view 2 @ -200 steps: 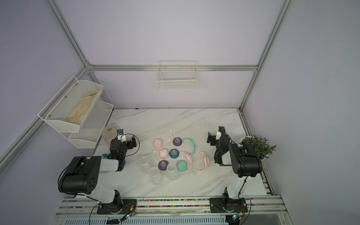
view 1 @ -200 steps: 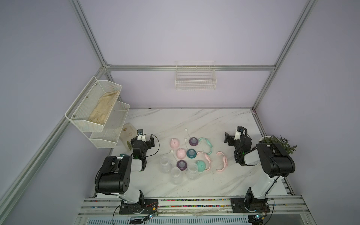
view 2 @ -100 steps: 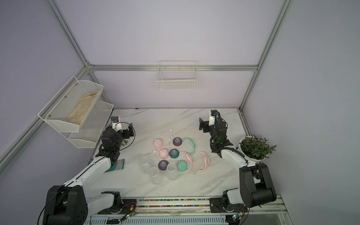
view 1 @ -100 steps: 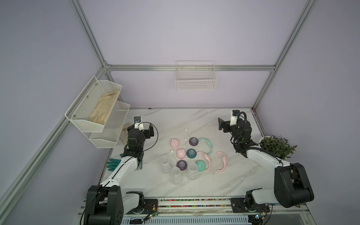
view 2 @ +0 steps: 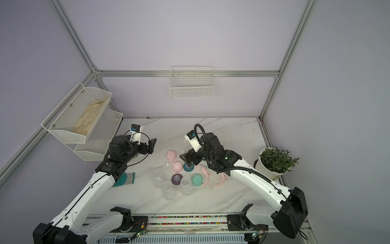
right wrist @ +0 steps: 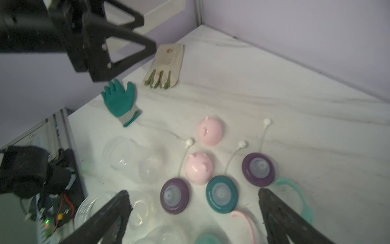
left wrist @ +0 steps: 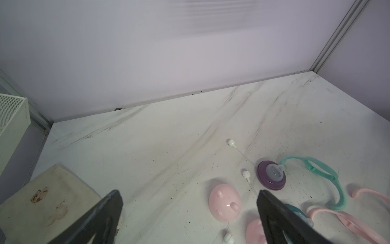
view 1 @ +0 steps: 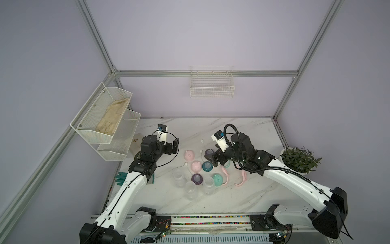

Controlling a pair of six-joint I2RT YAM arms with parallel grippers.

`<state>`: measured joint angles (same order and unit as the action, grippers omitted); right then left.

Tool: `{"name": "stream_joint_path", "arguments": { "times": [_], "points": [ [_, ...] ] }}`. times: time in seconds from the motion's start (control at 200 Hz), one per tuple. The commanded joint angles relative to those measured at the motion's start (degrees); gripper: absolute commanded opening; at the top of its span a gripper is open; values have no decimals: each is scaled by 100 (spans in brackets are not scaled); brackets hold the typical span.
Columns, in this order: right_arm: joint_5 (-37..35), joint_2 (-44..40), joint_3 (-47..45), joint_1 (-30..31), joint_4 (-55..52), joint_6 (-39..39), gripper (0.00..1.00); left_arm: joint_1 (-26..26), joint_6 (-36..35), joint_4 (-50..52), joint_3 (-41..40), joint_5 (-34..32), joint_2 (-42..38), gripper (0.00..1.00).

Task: Assemble the baby bottles
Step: Pick up the baby bottle from the center of the board.

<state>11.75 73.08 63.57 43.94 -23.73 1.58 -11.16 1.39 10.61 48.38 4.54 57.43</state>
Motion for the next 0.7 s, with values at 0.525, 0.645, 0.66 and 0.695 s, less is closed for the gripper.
{"name": "stream_joint_path", "arguments": {
  "times": [0.525, 0.645, 0.66, 0.695],
  "points": [
    [-60, 266, -498, 962, -1116, 648, 94, -88, 96, 655, 400, 11, -607, 100],
    [-217, 337, -602, 1038, -1023, 702, 94, -97, 96, 682, 427, -4, -614, 100],
    [-236, 347, -613, 1044, -1003, 712, 94, -97, 94, 685, 427, -10, -607, 100],
    [-271, 364, -641, 1062, -976, 732, 94, -105, 95, 689, 427, -17, -607, 100]
  ]
}}
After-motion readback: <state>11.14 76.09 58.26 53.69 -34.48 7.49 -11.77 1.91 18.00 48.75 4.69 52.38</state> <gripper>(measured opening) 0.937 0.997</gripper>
